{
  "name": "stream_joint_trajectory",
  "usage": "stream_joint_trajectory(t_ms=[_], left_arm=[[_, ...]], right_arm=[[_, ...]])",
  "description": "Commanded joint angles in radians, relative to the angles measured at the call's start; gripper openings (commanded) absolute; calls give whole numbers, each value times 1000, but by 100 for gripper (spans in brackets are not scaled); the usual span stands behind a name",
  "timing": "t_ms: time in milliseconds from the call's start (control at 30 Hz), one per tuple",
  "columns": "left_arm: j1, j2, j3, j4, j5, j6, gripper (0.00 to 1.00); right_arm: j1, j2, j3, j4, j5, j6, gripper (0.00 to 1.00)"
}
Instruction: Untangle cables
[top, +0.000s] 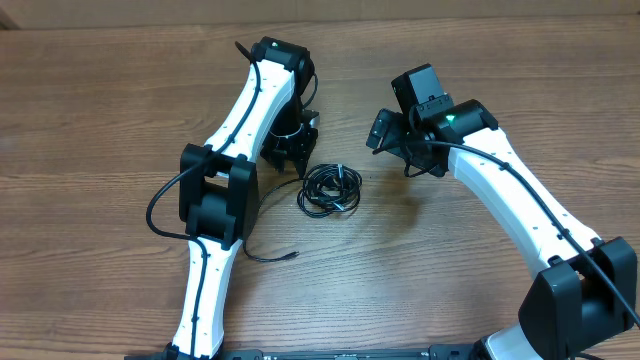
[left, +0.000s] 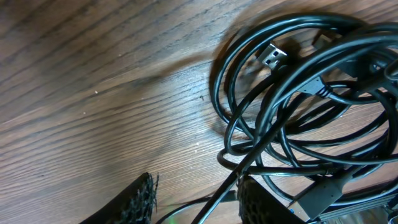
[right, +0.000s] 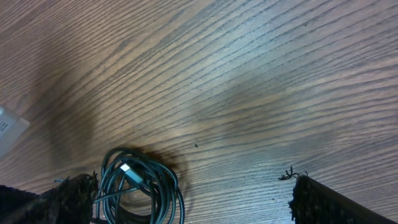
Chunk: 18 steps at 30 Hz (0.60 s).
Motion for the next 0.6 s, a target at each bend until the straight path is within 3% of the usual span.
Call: stream_joint_trajectory(t_ms=[0, 133, 567], left_arm=[[-8, 7, -1, -3, 52, 43, 47], [-8, 7, -1, -3, 143, 89, 47], [-10, 7, -62, 6, 86, 66, 45]], right_arm=[[-1, 3, -7, 6, 13, 0, 100], [-1, 3, -7, 6, 13, 0, 100], [-1, 3, -7, 6, 13, 0, 100]])
